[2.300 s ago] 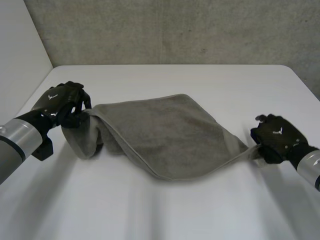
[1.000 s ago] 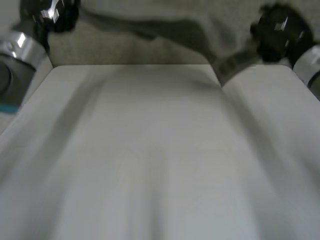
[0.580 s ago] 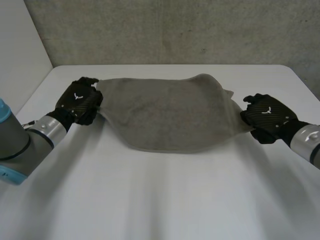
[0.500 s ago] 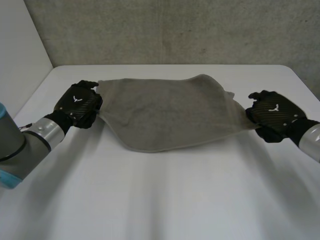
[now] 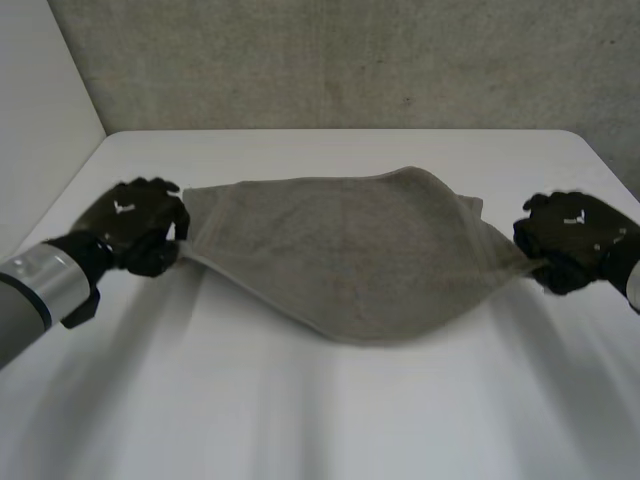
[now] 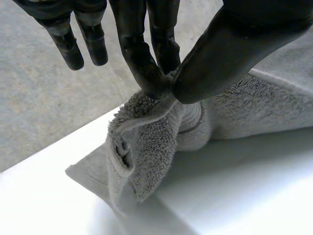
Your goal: Fold the towel.
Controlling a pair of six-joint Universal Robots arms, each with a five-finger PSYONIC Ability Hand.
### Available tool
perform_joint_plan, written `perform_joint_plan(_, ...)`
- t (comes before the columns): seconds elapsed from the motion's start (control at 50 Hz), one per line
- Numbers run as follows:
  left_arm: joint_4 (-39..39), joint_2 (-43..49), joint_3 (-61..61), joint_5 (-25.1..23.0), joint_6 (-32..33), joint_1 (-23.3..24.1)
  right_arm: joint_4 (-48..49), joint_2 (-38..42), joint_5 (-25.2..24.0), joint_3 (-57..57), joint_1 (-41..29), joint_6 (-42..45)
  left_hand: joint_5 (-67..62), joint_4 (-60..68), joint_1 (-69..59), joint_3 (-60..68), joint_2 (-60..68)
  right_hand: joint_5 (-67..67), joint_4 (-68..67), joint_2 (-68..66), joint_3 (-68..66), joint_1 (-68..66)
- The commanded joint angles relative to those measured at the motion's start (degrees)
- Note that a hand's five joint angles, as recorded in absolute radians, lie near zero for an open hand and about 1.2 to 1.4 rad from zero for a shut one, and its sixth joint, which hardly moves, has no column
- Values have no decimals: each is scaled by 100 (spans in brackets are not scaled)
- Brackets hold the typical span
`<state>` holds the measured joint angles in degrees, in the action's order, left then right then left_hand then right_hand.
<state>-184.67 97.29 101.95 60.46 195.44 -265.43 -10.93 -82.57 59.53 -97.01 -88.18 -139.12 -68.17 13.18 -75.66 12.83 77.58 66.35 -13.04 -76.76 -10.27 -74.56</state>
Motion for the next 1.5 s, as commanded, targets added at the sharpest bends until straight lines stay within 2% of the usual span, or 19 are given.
perform_joint_plan(0.02,11,613,-1822,281,-234,97,580,933,575,1996,-777,-440,-183,-318,-434,-283,242,365,304,-324,27,-544)
perform_joint_plan(0.1,-271,1301,-3163,510,-367,308,1695,1707,1182,3763,-1165,-564,-183,-318,-434,-283,242,365,304,-324,27,-544)
perform_joint_plan(0.16,-1045,1802,-4341,642,-437,510,2434,2112,1499,4818,-1166,-608,-183,-318,-434,-283,242,365,304,-324,27,-544)
perform_joint_plan(0.2,-2496,2109,-5068,668,-437,616,2829,2218,1535,5206,-1210,-625,-183,-318,-434,-283,242,365,304,-324,27,-544)
perform_joint_plan(0.22,-2504,2110,-5071,669,-437,616,3146,2271,1579,5471,-1236,-617,-183,-318,-434,-283,242,365,304,-324,27,-544)
perform_joint_plan(0.26,-3685,2136,-5447,739,-647,659,3445,2263,1562,5587,-1236,-617,-183,-318,-434,-283,242,365,304,-324,27,-544)
perform_joint_plan(0.3,-3960,2119,-5544,765,-839,668,3709,2211,1570,5597,-1228,-634,-183,-318,-434,-283,242,365,304,-324,27,-544)
perform_joint_plan(0.44,-3980,1882,-5246,748,-1421,589,3580,1692,1394,4964,-1184,-731,-183,-318,-434,-283,242,365,304,-324,27,-544)
perform_joint_plan(0.48,-4042,1715,-4512,556,-1421,502,3405,1473,896,4282,-1166,-836,-183,-318,-434,-283,242,365,304,-324,27,-544)
perform_joint_plan(0.5,-4042,1715,-4508,554,-1421,501,3404,1472,894,4278,-1166,-836,-183,-318,-434,-283,242,365,304,-324,27,-544)
perform_joint_plan(0.54,-4051,1662,-4130,361,-1421,449,3300,1376,316,3509,-1131,-907,-183,-318,-434,-283,242,365,304,-324,27,-544)
perform_joint_plan(0.58,-4068,1627,-3334,-59,-1378,344,3282,1358,105,3122,-1070,-881,-183,-318,-434,-283,242,365,304,-324,27,-544)
perform_joint_plan(0.66,-4051,1627,-2575,-386,-1184,229,3176,1208,-223,2433,-771,-907,-183,-318,-434,-283,242,365,304,-324,27,-544)
perform_joint_plan(0.82,-3911,1644,-828,-860,-192,-193,2816,1068,-1013,756,-244,-723,-183,-318,-434,-283,242,365,304,-324,27,-544)
perform_joint_plan(0.94,-3550,1468,-676,-922,-173,-202,2562,516,-1023,543,47,-748,-183,-318,-434,-283,242,365,304,-324,27,-544)
perform_joint_plan(1.12,-2038,-70,-571,-852,-270,-202,1910,-470,-1023,455,126,-1214,-183,-318,-434,-283,242,365,304,-324,27,-544)
perform_joint_plan(1.22,-1335,-887,-571,-676,-806,-202,1253,-1330,-847,726,353,-2162,-183,-318,-434,-283,242,365,304,-324,27,-544)
perform_joint_plan(1.32,-747,-1545,-982,-439,-2060,-228,953,-1691,-759,1183,653,-2637,-183,-318,-434,-283,242,365,304,-324,27,-544)
perform_joint_plan(1.5,-465,-1520,-1843,-246,-2458,-579,1022,-1220,-417,2290,584,-2788,-183,-318,-434,-283,242,365,304,-324,27,-544)
